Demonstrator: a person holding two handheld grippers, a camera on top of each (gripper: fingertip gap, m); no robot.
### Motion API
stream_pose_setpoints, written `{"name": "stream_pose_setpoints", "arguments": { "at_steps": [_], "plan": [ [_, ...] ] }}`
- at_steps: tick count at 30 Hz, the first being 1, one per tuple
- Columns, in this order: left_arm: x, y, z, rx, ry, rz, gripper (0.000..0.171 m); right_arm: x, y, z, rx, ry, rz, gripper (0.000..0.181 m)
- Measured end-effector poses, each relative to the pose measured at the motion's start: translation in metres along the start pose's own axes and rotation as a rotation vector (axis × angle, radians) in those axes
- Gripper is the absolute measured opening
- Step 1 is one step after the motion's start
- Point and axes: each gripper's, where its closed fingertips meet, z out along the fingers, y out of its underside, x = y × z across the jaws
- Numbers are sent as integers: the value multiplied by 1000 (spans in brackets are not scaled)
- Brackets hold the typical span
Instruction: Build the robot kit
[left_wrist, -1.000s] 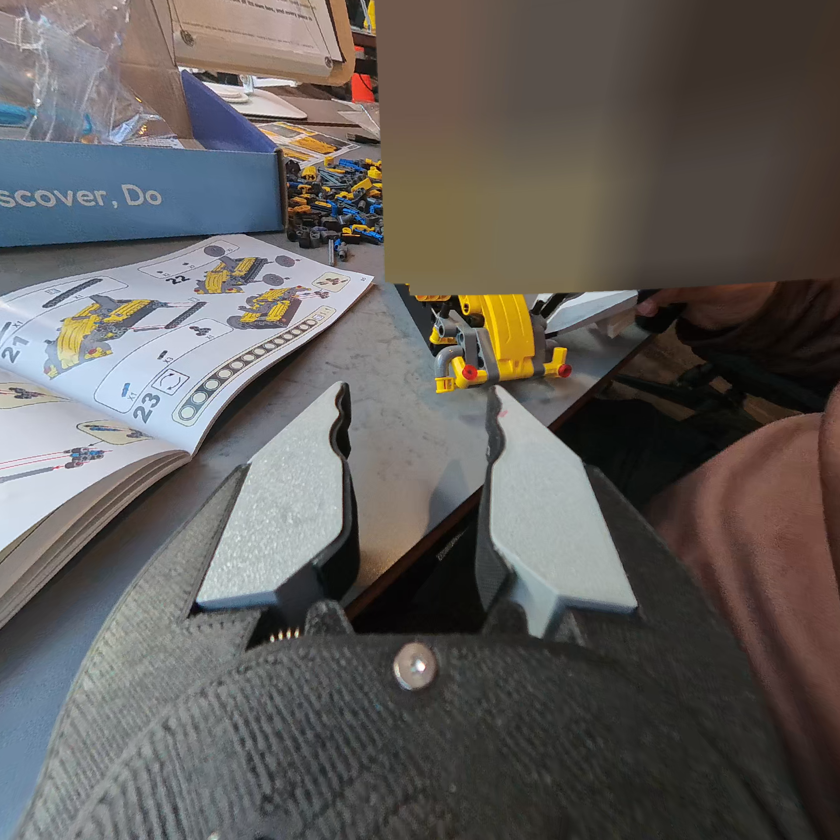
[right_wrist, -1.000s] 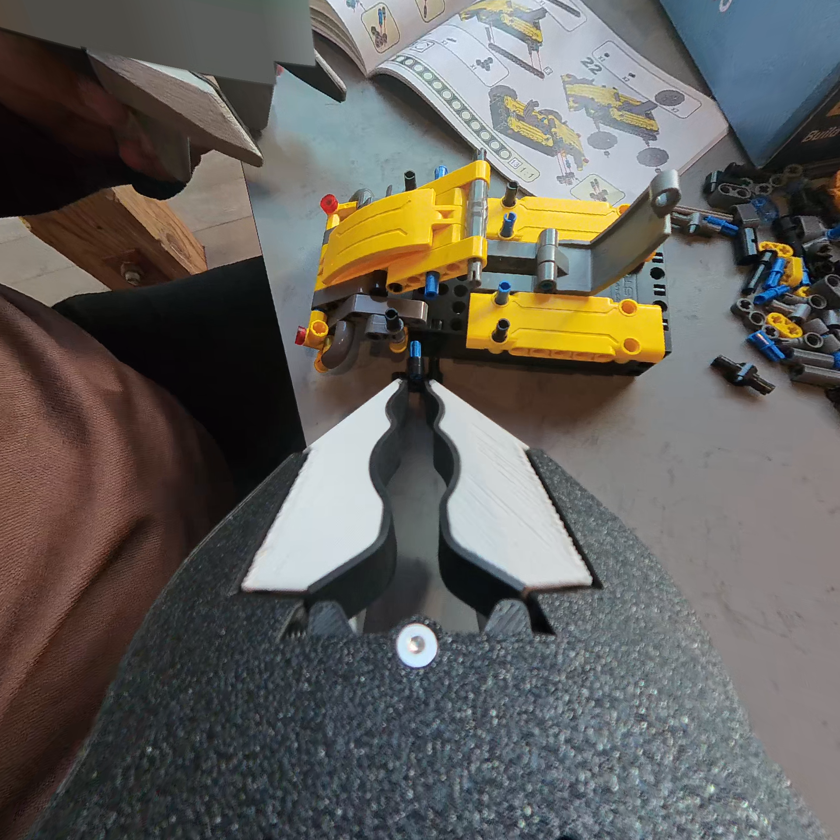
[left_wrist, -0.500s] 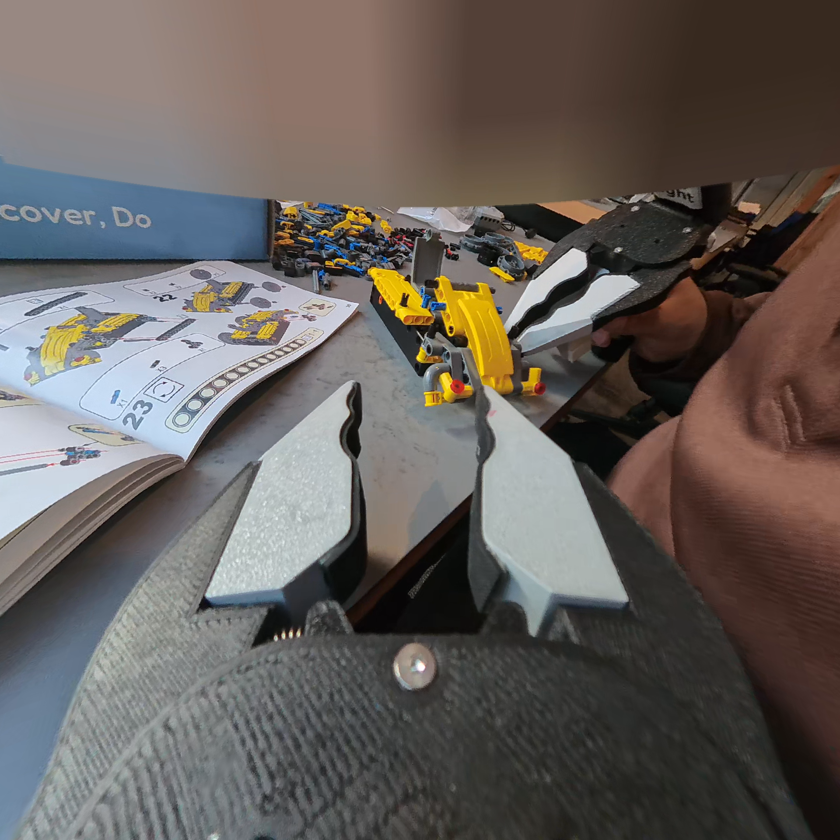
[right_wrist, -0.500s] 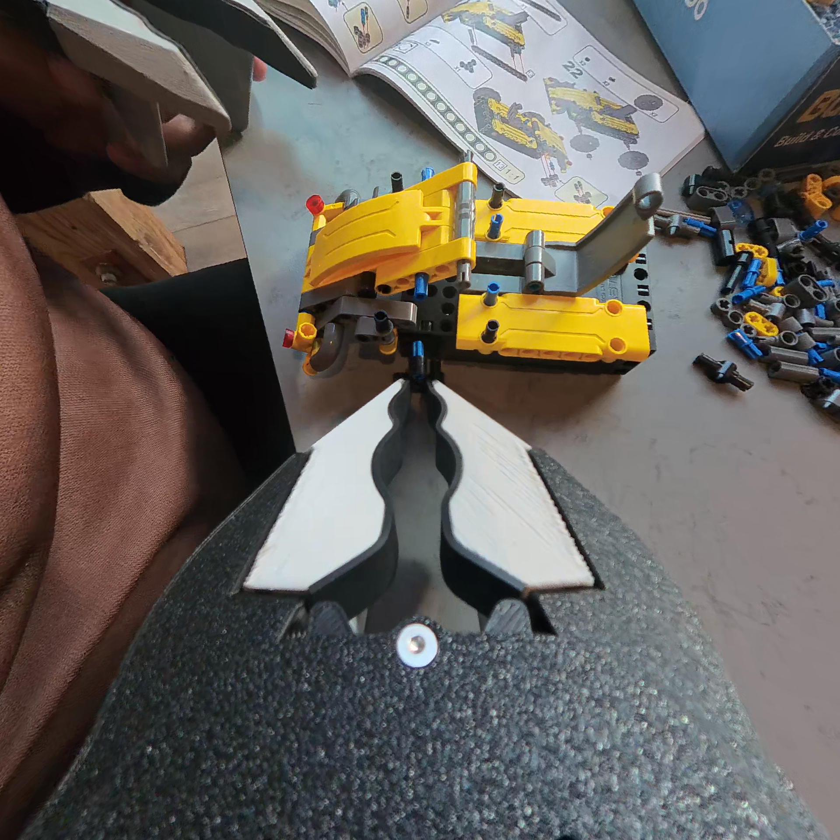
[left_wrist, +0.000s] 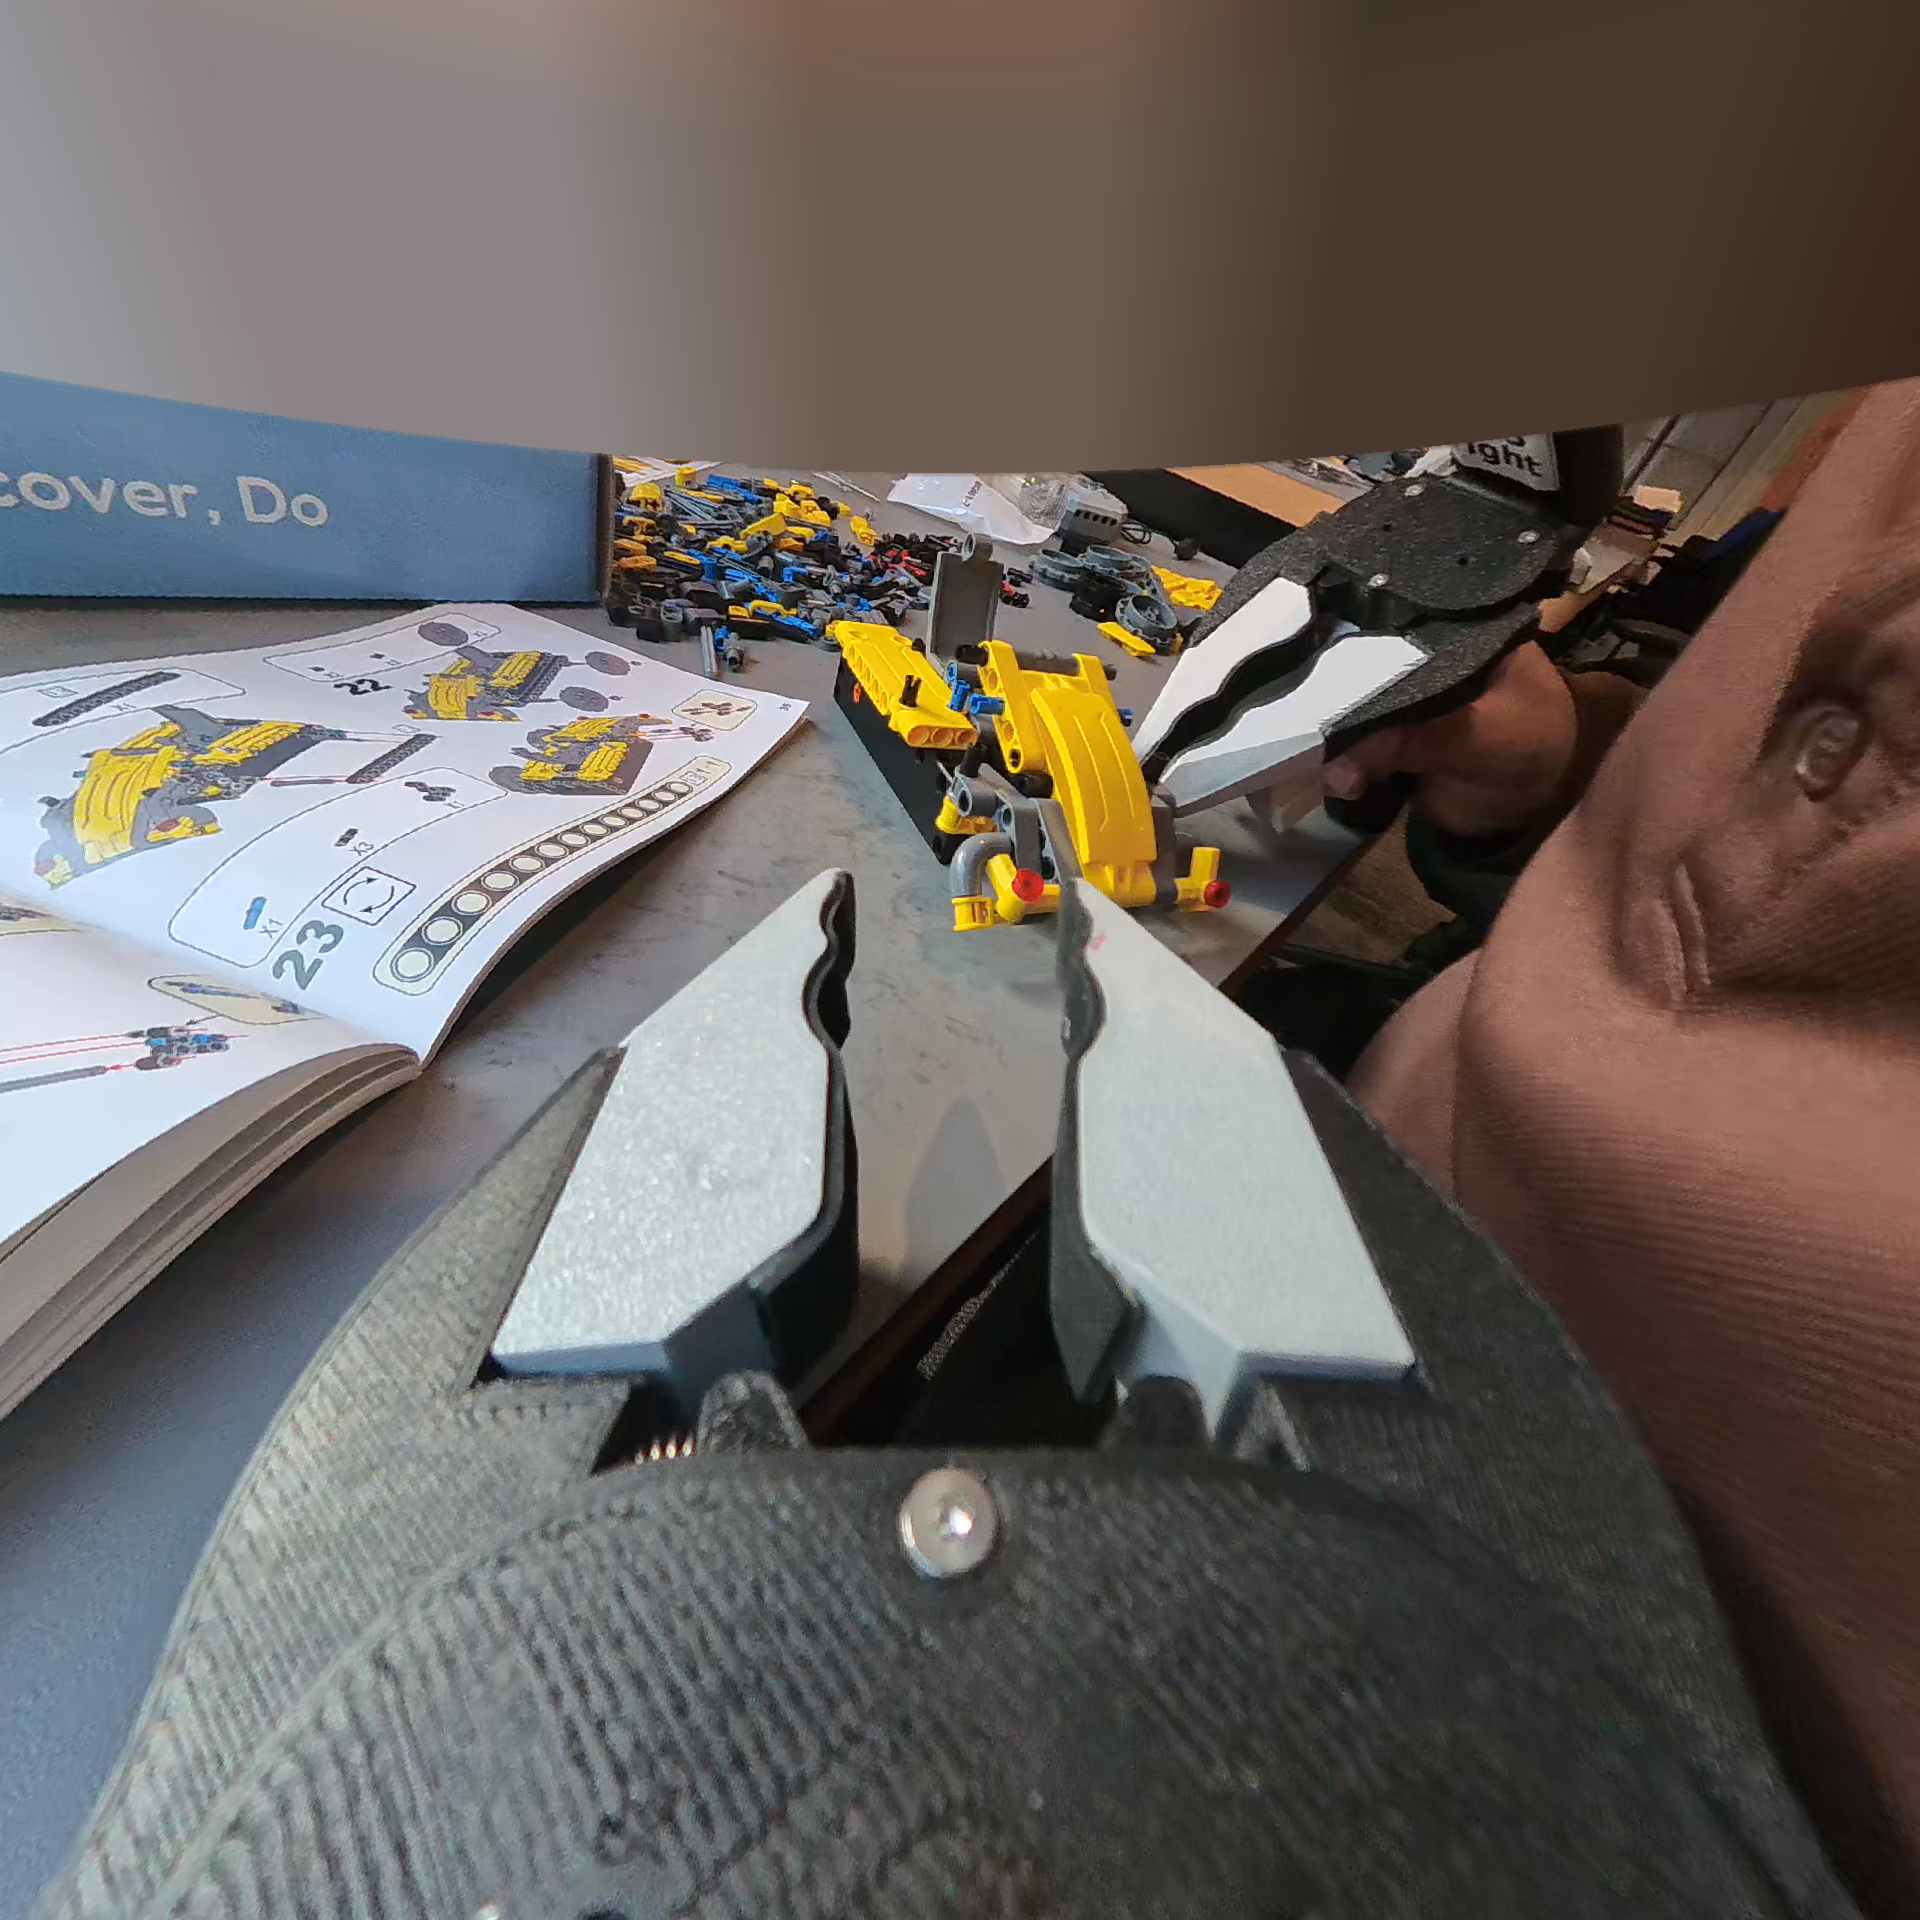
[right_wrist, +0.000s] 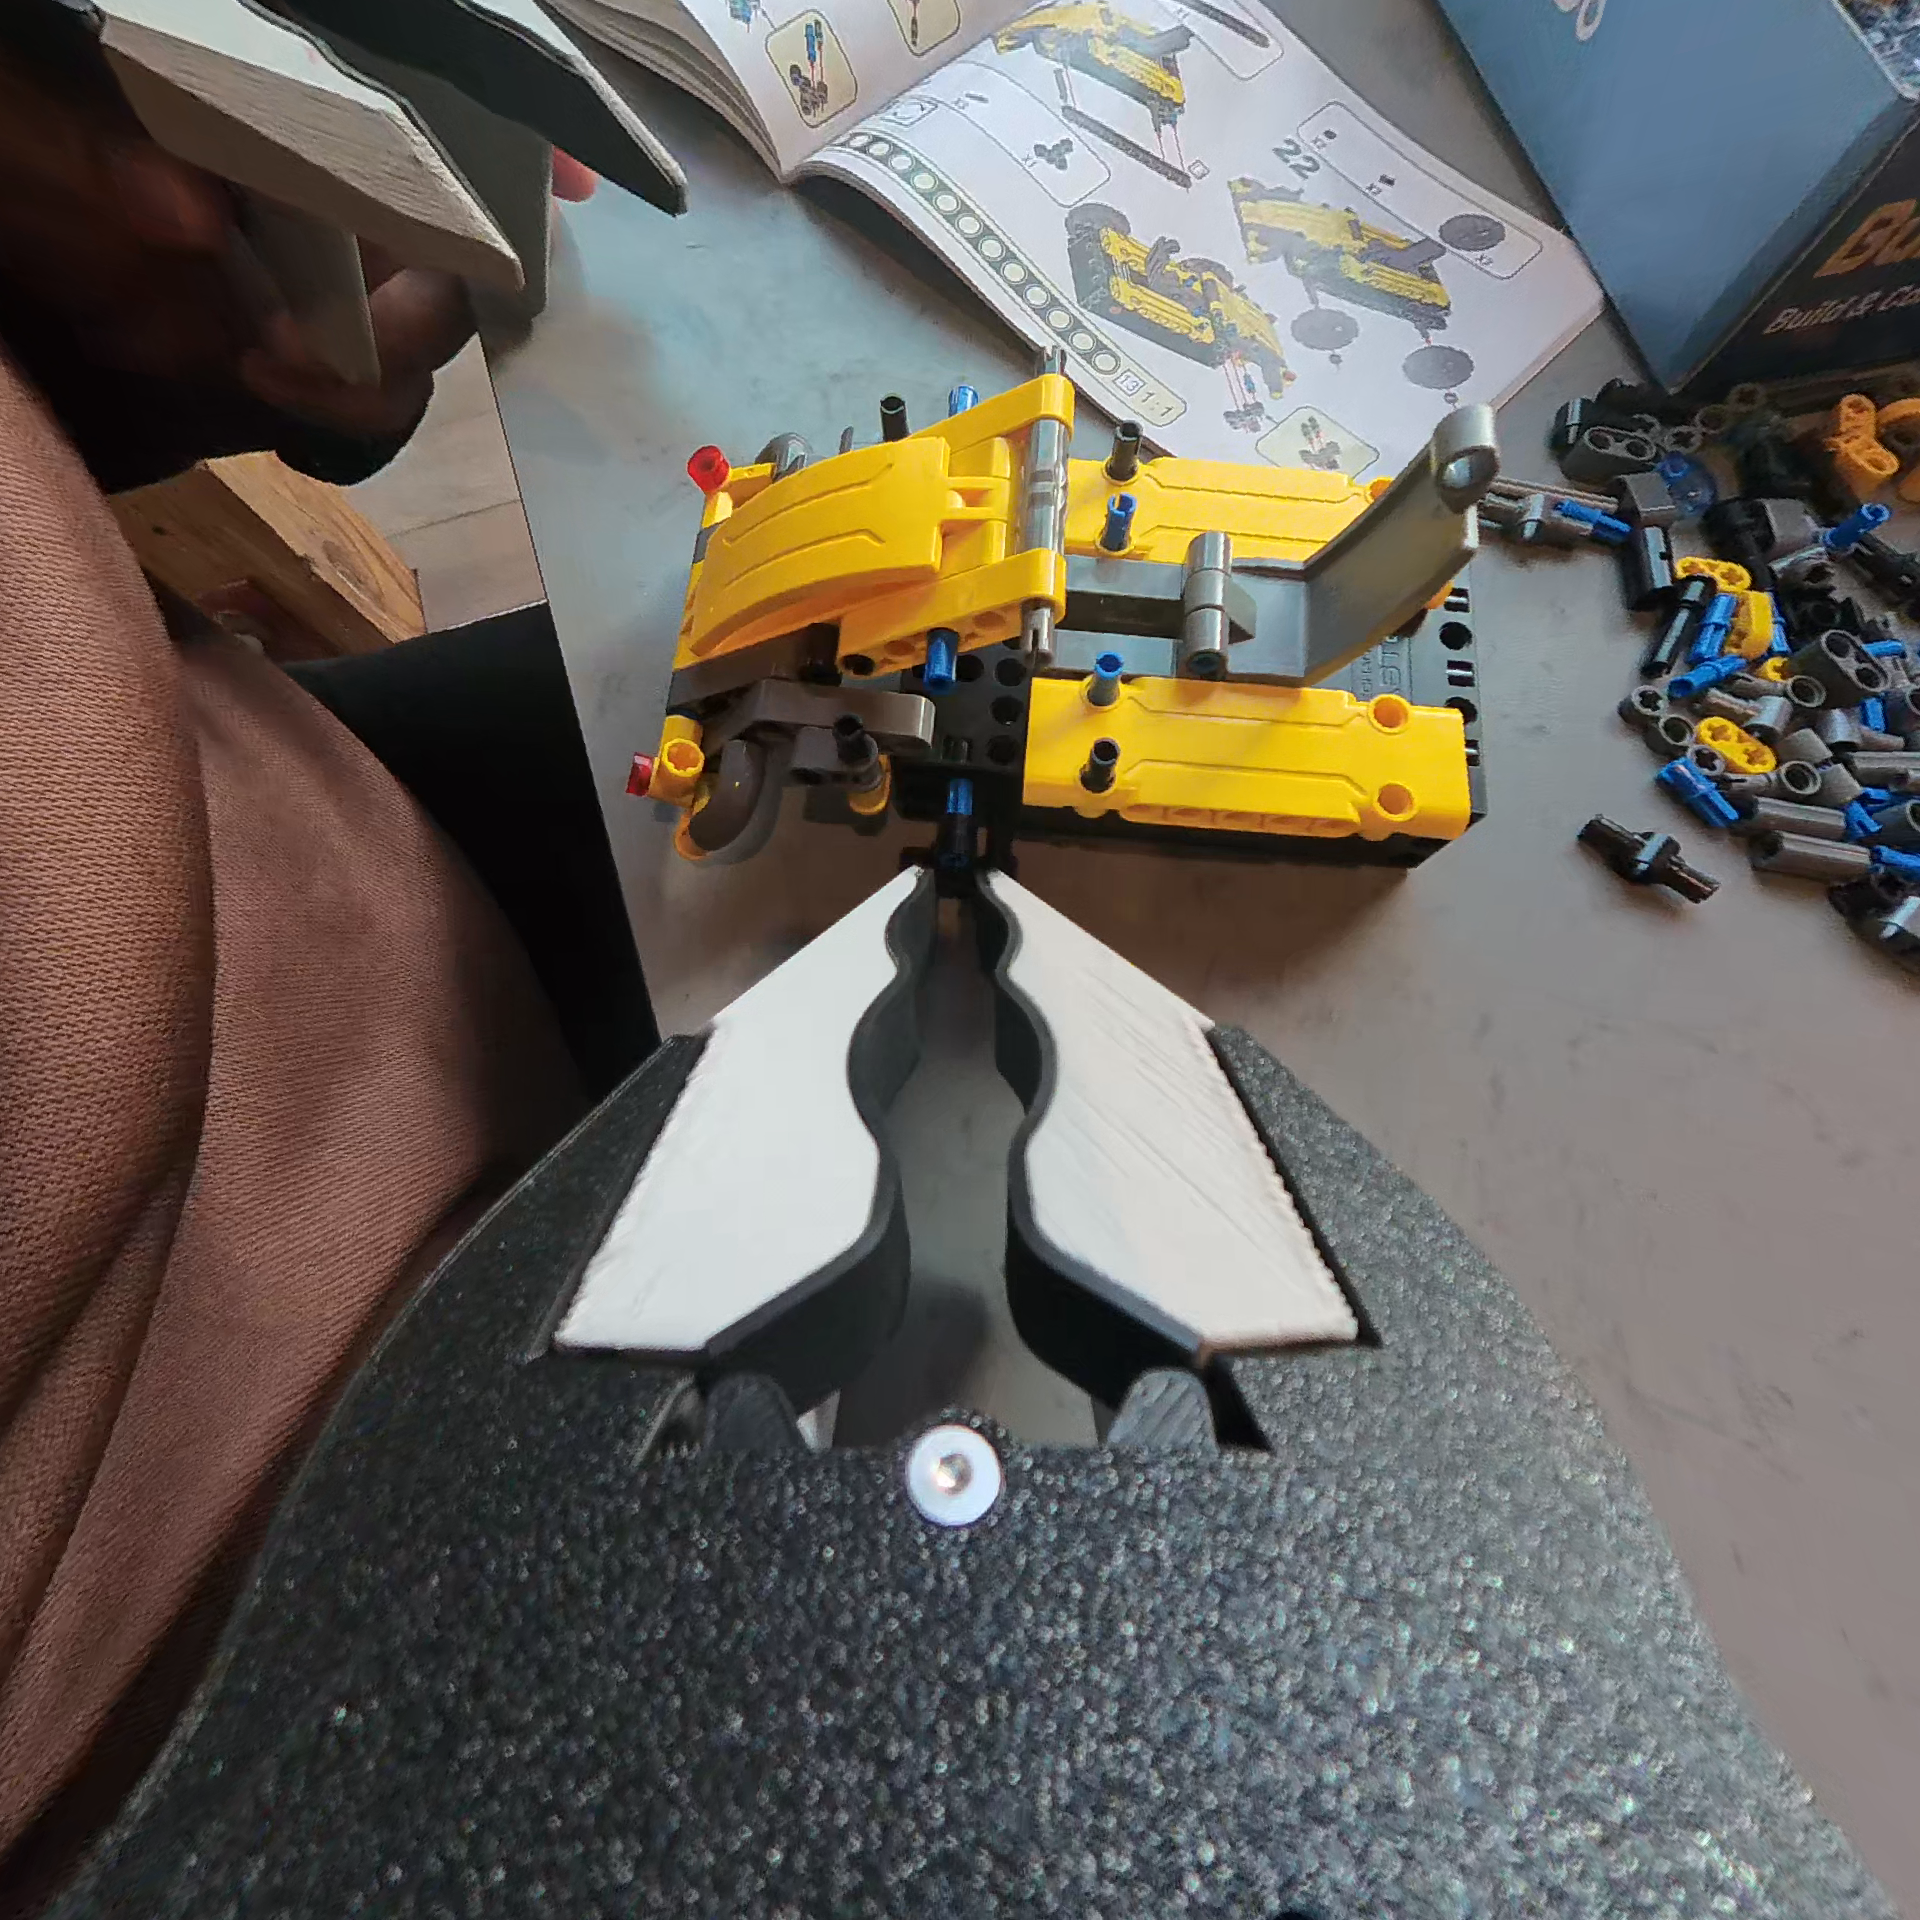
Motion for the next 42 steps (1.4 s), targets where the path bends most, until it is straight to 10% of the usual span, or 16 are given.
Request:
{"name": "stream_pose_setpoints", "arguments": {
  "at_steps": [42],
  "plan": [
    [20,5,80,-426,86,-99,38,-9,-5,-3,32,-76,1,3]
  ]
}}
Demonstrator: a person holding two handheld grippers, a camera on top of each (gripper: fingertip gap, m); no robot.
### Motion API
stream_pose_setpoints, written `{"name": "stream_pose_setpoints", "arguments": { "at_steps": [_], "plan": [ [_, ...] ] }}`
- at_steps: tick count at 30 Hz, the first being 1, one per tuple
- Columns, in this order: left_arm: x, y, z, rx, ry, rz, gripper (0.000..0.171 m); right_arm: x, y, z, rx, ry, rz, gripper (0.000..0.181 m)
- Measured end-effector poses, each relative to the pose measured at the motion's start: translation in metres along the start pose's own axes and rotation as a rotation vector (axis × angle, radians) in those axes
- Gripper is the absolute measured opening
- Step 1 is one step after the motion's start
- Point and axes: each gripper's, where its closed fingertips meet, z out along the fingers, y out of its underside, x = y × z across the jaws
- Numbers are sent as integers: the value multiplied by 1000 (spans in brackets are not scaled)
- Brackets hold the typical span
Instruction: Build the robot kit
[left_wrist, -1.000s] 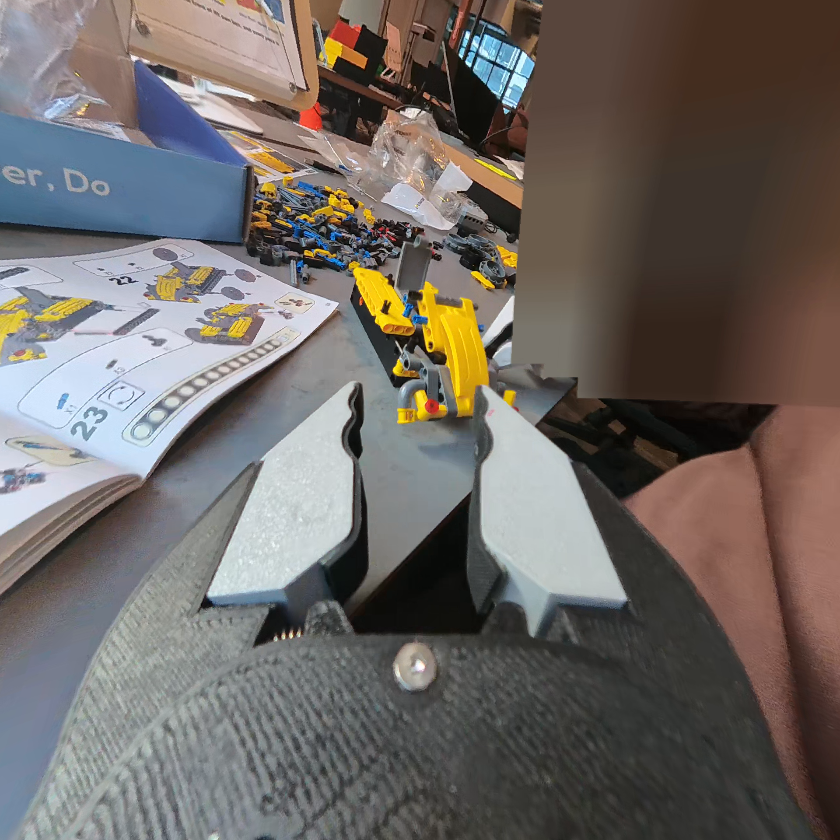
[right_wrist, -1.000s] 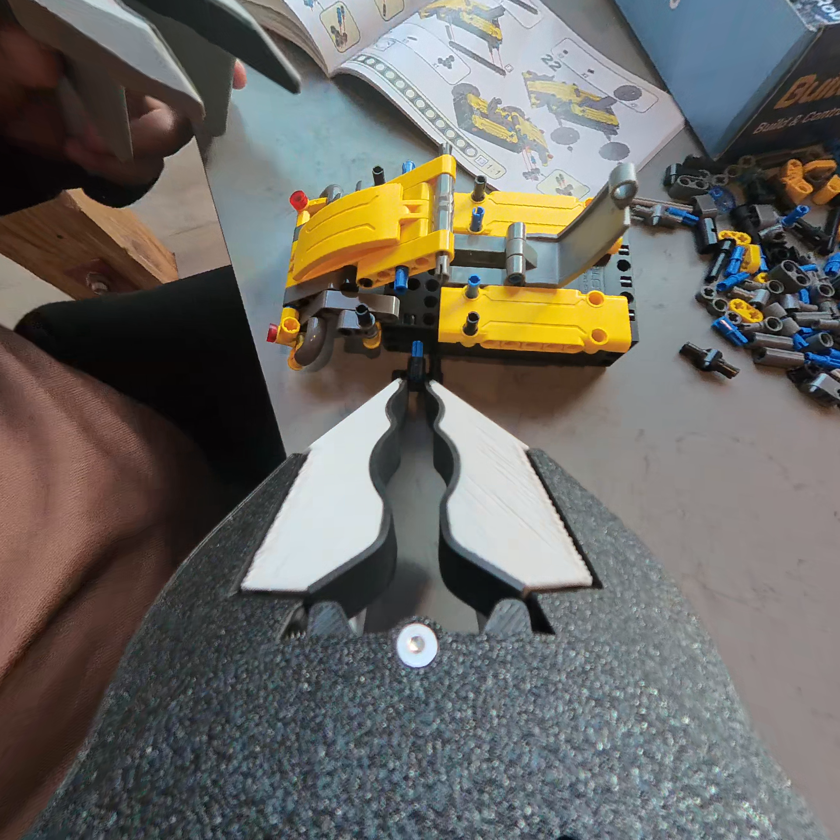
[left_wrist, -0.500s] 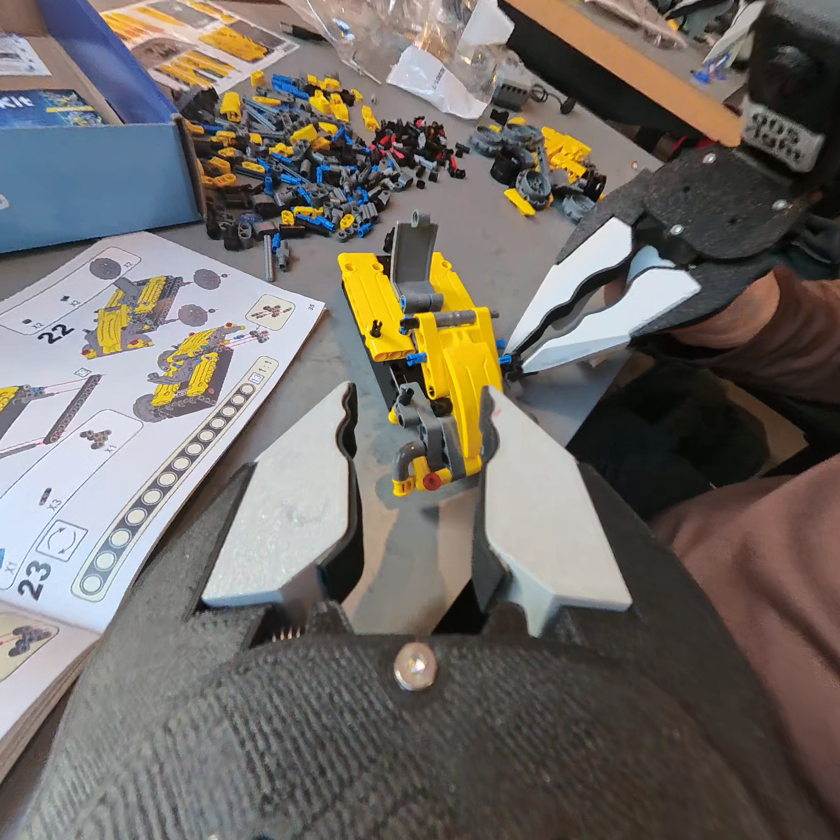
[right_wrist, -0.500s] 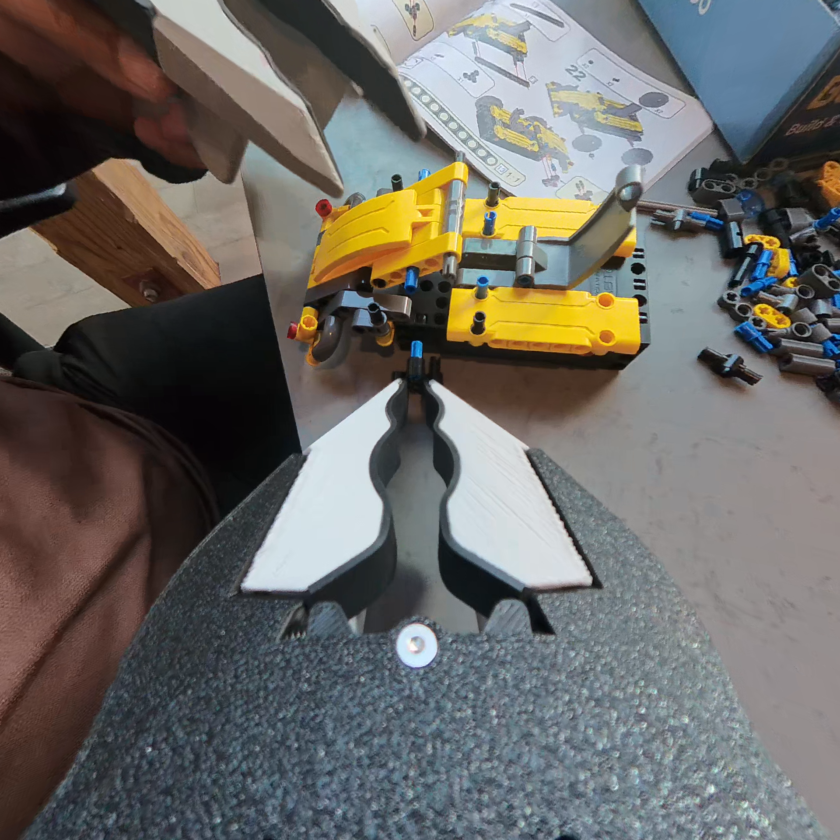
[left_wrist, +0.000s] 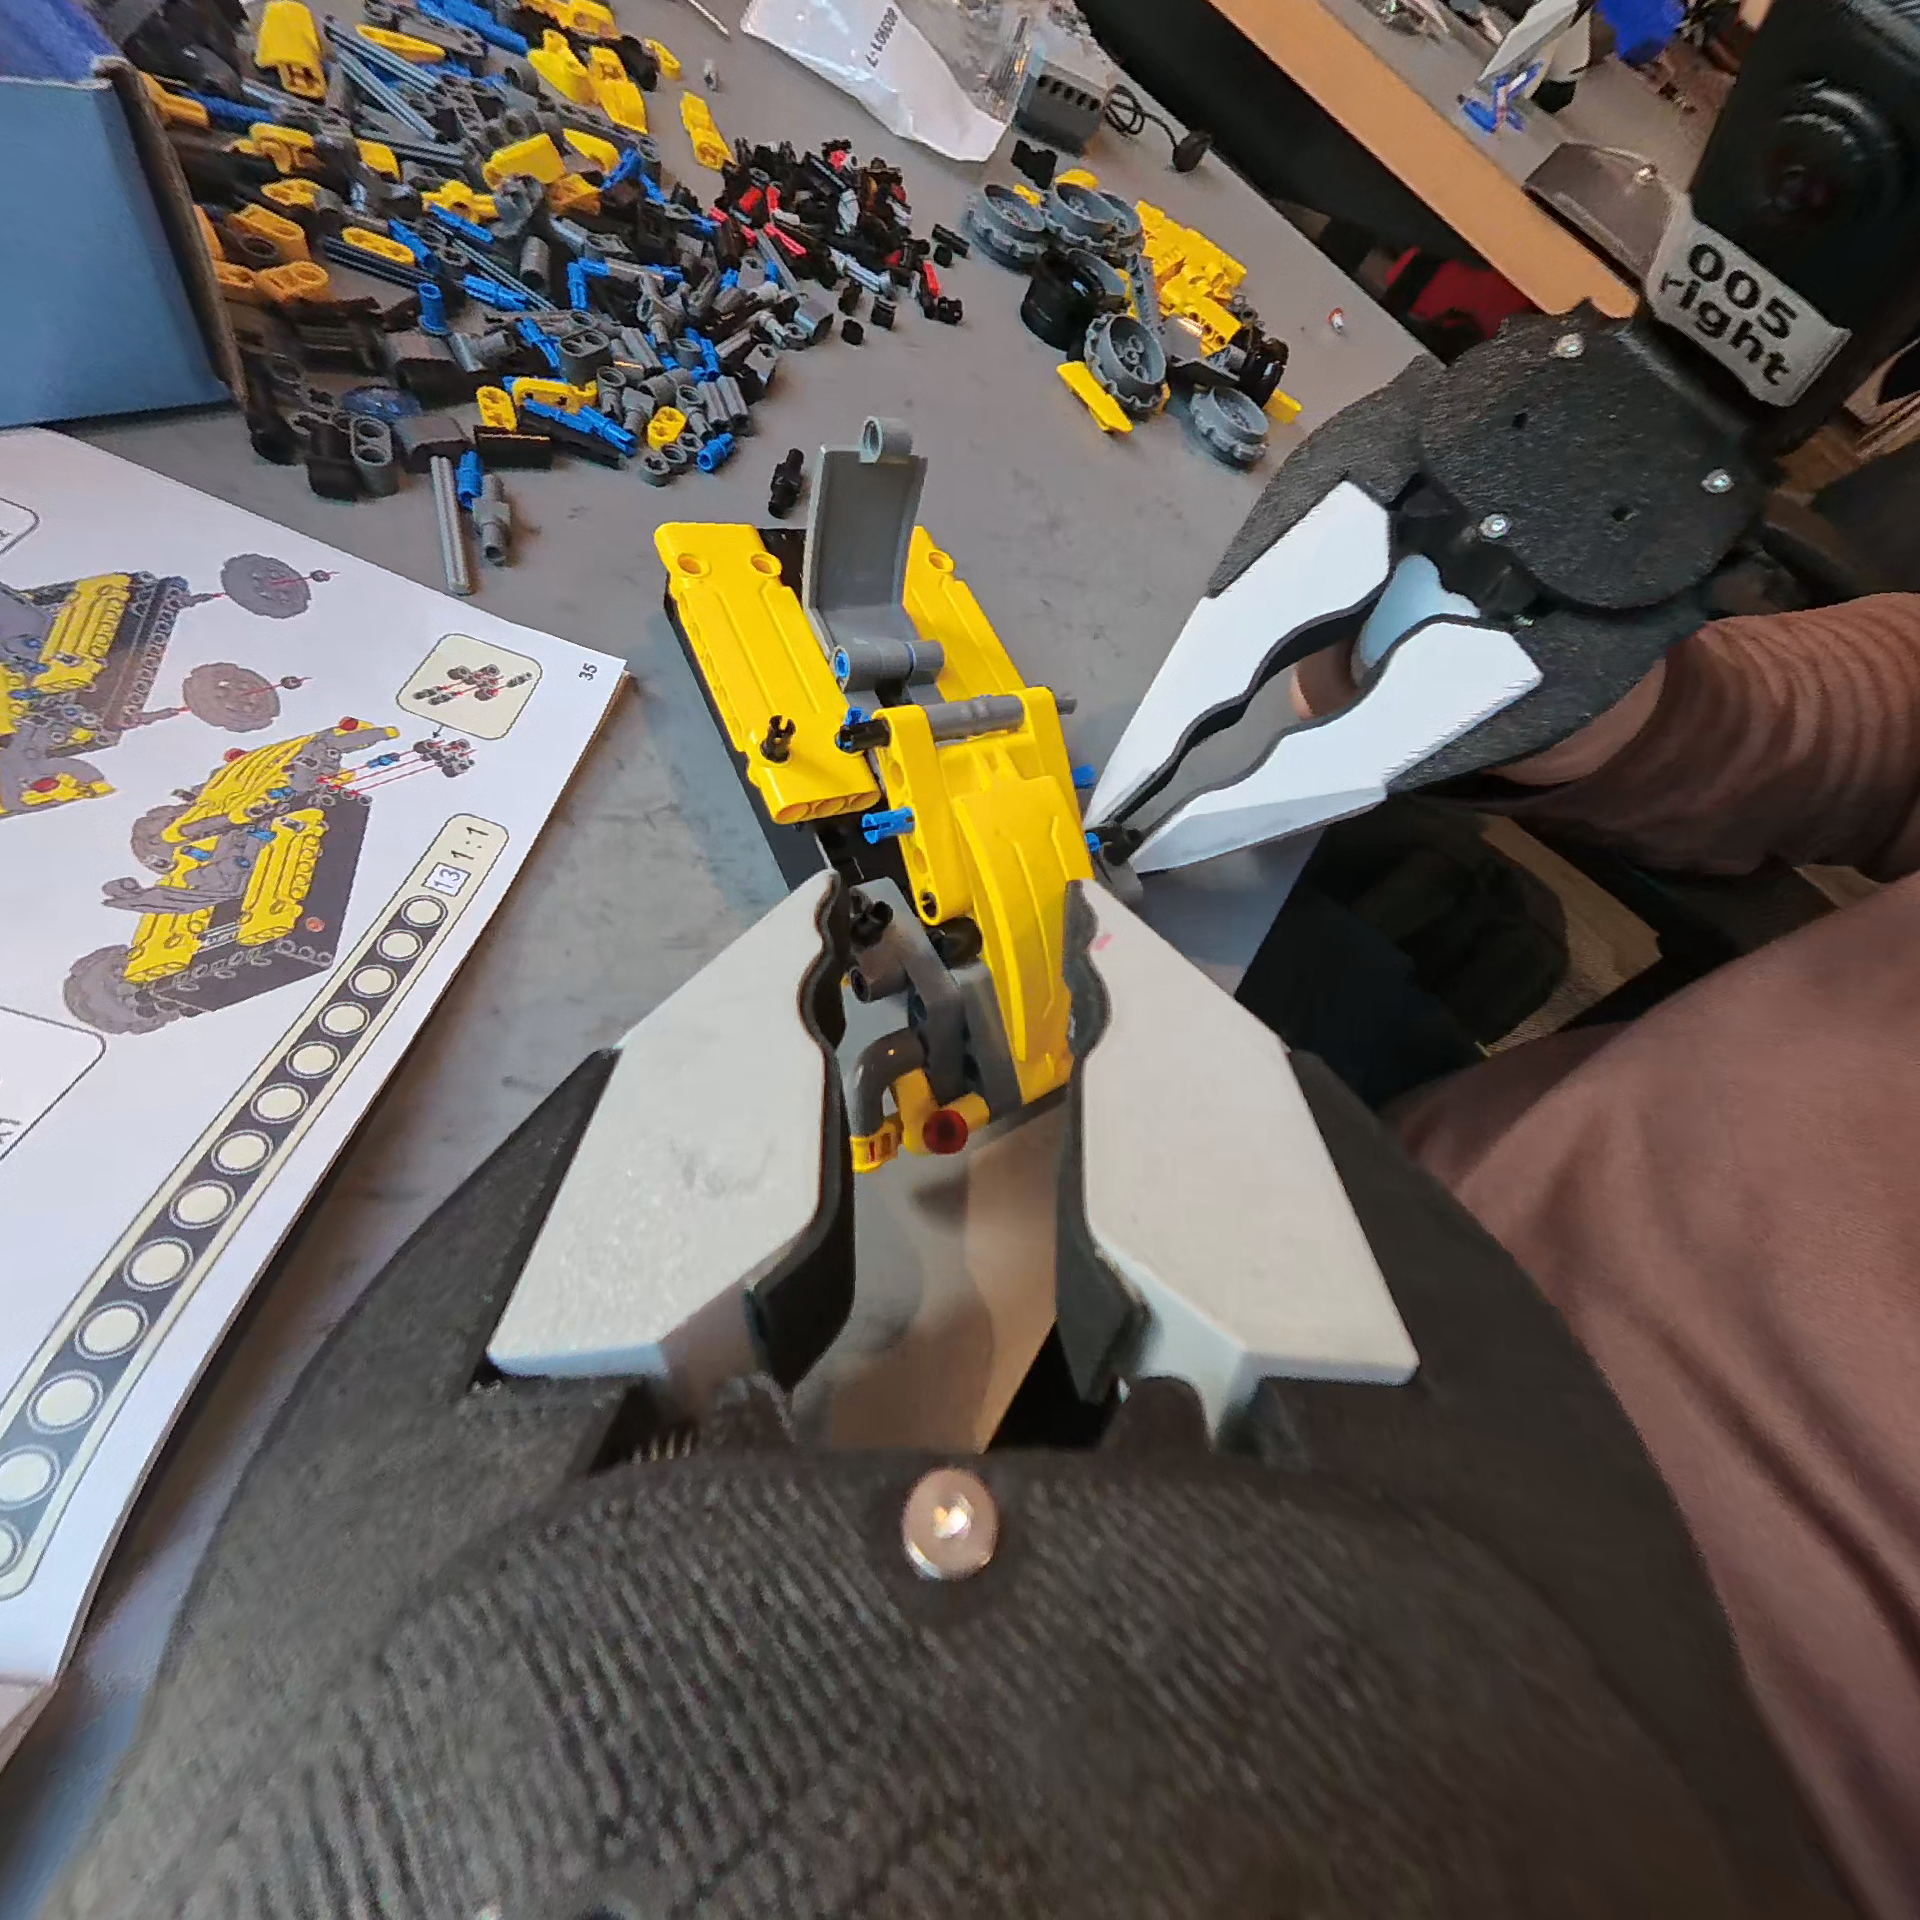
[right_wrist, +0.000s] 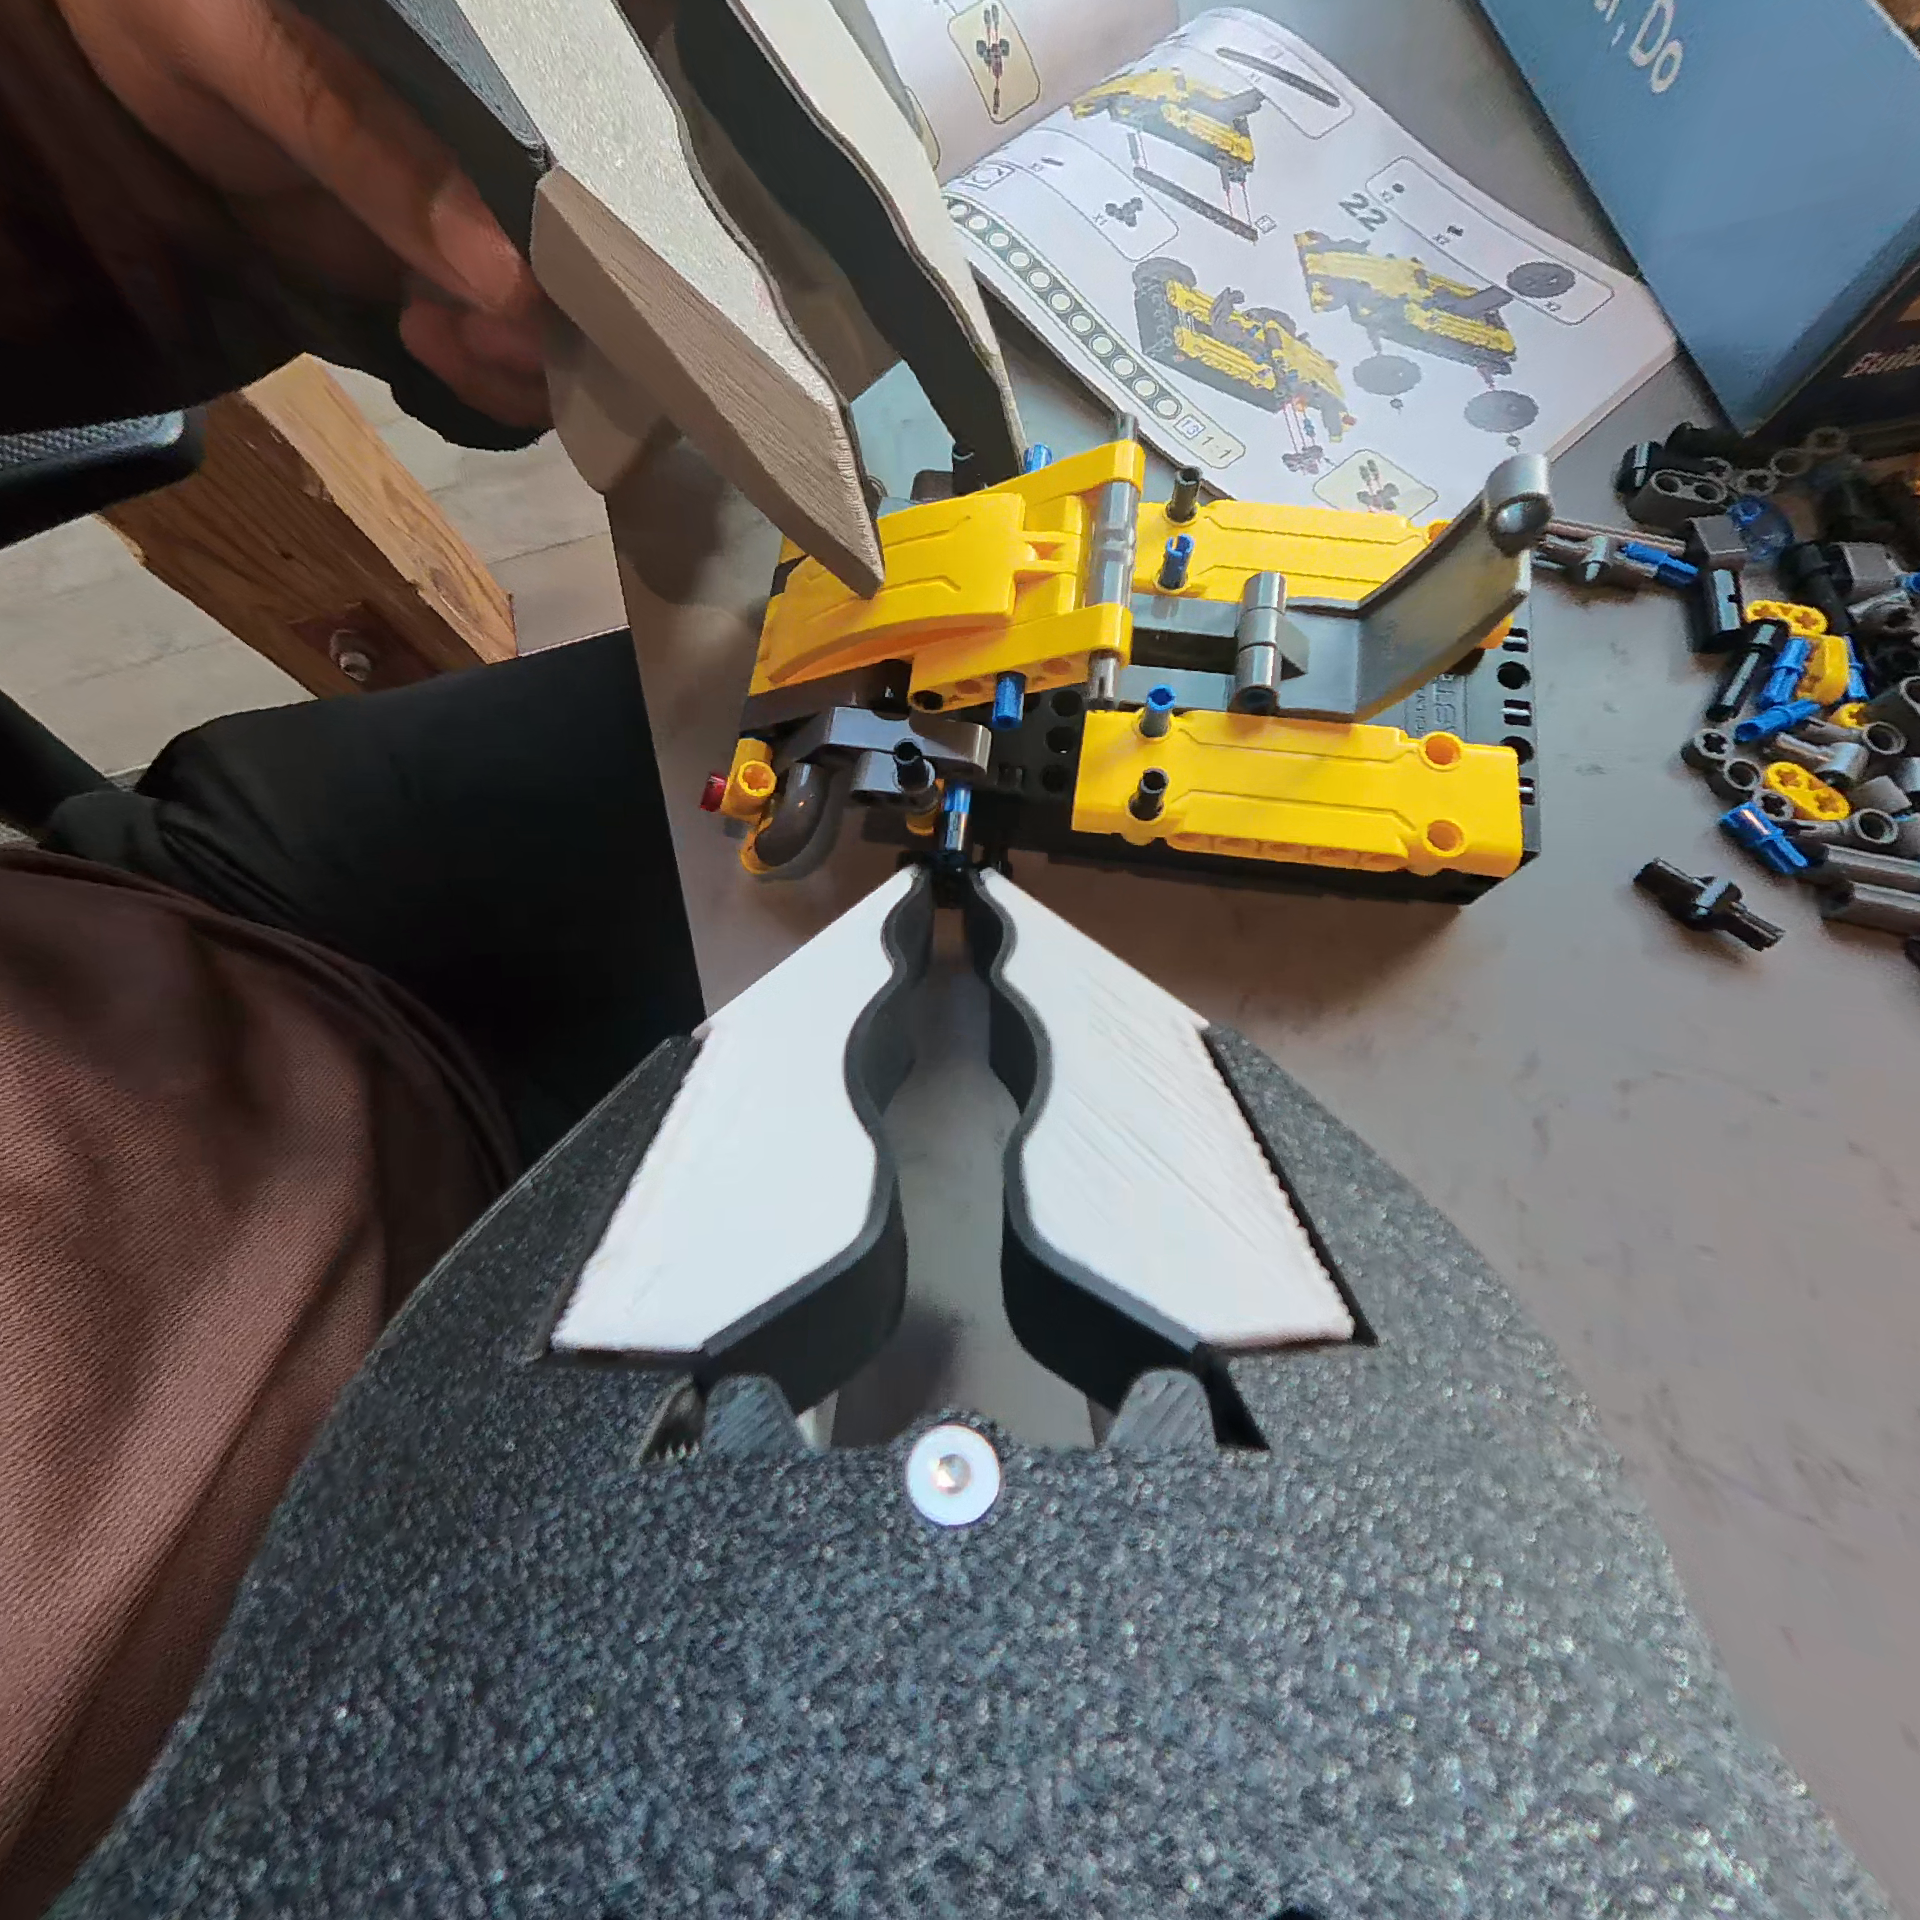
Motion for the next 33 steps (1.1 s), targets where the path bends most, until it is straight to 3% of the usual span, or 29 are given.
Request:
{"name": "stream_pose_setpoints", "arguments": {
  "at_steps": [15,24,33],
  "plan": [
    [-4,-2,0,7,64,-31,36,5,-5,1,16,1,35,3],
    [-5,-3,0,7,72,-28,36,7,-6,0,16,87,-91,2],
    [-5,-2,0,9,72,-22,36,8,-6,0,19,73,-88,2]
  ]
}}
